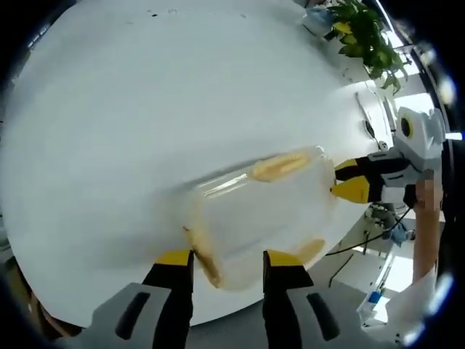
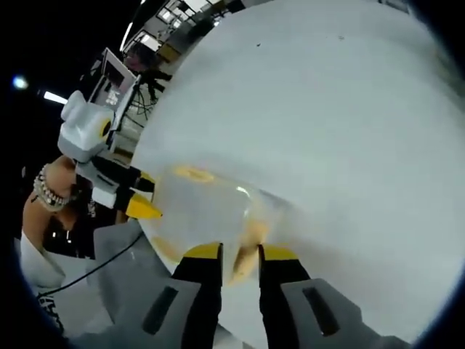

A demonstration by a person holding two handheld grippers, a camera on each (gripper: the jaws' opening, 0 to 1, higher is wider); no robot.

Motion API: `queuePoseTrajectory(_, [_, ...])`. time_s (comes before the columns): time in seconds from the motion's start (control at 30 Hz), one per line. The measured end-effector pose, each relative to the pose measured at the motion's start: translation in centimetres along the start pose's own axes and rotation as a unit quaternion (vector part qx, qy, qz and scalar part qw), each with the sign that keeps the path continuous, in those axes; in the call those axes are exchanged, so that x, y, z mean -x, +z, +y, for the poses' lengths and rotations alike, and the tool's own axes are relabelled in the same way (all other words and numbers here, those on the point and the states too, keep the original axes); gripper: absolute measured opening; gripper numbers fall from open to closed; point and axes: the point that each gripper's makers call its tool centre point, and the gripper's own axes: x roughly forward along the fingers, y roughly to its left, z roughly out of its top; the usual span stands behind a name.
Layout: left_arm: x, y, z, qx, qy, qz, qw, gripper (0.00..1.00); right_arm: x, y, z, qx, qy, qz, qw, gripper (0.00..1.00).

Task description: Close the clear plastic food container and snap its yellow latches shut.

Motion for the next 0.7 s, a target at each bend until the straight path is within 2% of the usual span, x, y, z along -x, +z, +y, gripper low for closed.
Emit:
queuePoseTrajectory(0.2, [-0.11, 0.0, 0.0, -0.004, -0.006, 0.0, 1.0, 0.31, -0.06, -0.1, -0.19, -0.029, 0.015, -0.003, 0.9994, 0.14])
queuePoseTrajectory(0.4, [-0.25, -0.07, 0.06, 0.005, -0.024, -0.004, 0.9997, 0.28, -0.07, -0.12, 0.03, -0.028, 0.019, -0.009, 0.9994, 0.14])
queuePoseTrajectory(0.43, [-0.1, -0.3, -0.06, 0.016, -0.034, -0.004, 0.9993, 0.28, -0.1, -0.02, 0.0, -0.023, 0.018, -0.01, 0.9995, 0.14])
queuePoseTrajectory(0.7, [0.13, -0.18, 0.66, 0.01, -0.032, -0.003, 0.9994, 0.28, -0.3, -0.08, 0.06, -0.045, 0.025, -0.006, 0.9987, 0.14])
